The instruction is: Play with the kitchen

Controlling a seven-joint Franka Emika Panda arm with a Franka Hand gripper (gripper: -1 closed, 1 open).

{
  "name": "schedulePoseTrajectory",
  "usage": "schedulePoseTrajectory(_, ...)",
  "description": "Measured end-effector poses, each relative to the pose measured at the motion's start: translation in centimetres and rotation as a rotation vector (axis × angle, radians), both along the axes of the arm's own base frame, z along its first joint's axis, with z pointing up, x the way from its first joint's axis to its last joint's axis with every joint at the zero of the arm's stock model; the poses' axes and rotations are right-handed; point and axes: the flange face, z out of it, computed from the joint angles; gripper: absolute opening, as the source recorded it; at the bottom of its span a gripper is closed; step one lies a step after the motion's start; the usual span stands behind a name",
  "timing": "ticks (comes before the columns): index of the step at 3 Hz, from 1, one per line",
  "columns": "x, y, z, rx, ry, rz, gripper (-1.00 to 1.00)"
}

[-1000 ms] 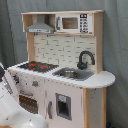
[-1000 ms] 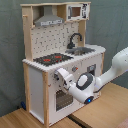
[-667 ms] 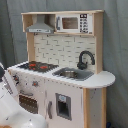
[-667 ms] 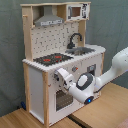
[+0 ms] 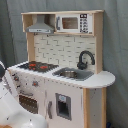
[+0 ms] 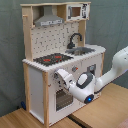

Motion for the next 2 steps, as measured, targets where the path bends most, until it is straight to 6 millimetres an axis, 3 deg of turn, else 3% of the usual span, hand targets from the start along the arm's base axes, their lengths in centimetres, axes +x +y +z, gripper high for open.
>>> schedulePoseTrajectory(1, -0.05, 0.15, 0.74, -0.006, 0.006, 0.0, 1.0)
schedulePoseTrajectory(2, -0.05, 0.15, 0.74, -0.006, 0.006, -0.001, -1.0)
